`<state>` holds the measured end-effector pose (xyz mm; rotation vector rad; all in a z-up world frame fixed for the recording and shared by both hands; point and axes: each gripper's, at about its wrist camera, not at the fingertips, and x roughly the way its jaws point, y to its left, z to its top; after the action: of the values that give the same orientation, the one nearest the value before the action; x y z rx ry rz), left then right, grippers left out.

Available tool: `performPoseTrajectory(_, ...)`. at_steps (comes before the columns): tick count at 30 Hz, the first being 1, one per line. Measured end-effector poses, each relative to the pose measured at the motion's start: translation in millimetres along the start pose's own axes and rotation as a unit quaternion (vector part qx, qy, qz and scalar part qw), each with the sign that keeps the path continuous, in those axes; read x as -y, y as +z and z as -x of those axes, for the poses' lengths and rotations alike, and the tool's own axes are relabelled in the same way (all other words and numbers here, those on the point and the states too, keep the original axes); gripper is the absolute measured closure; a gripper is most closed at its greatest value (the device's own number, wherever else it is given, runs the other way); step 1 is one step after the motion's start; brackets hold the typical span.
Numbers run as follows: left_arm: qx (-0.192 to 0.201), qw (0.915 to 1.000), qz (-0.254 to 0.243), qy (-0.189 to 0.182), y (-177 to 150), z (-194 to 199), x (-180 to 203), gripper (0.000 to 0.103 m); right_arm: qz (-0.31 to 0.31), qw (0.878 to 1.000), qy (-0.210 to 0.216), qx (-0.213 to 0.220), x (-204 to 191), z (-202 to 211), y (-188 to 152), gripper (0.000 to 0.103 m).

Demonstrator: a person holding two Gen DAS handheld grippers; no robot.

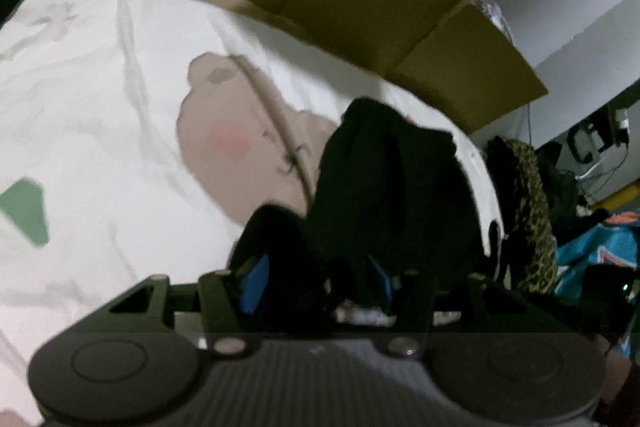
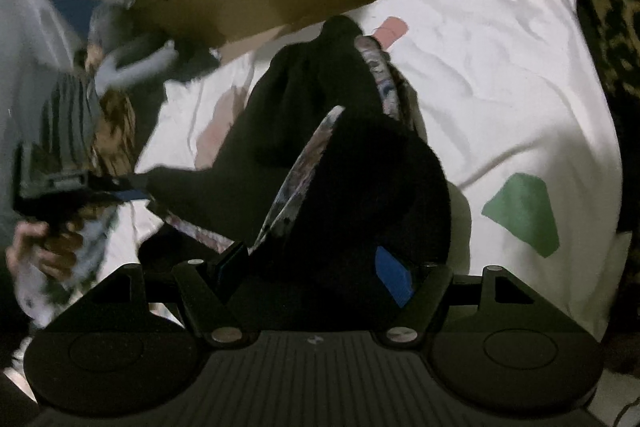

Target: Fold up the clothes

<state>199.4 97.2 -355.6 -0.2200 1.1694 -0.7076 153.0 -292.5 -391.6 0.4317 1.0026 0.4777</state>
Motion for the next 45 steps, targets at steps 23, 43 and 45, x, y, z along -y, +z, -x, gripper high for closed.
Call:
performPoseTrajectory(23, -0.054, 0.9911, -0.115, 0.041, -32.9, -42.3, 26.0, 0.065, 0.109, 0.990, -0.091, -0.002, -26.7, -19.6, -0.2, 0.067)
performPoseTrajectory(43, 0.043, 0.9956, -0.081, 0.019, 27.8, -29.9, 31.9, 0.067, 0.086, 0.991, -0.087, 0.048, -24.0, -34.5, 53.7, 0.065)
performPoseTrajectory(45, 0.056, 0.9952, -0.078, 0.021, 33.0, -23.5, 30.7, 0.067, 0.086, 0.991, -0.093, 0.054, -23.4, -34.0, 58.3, 0.065)
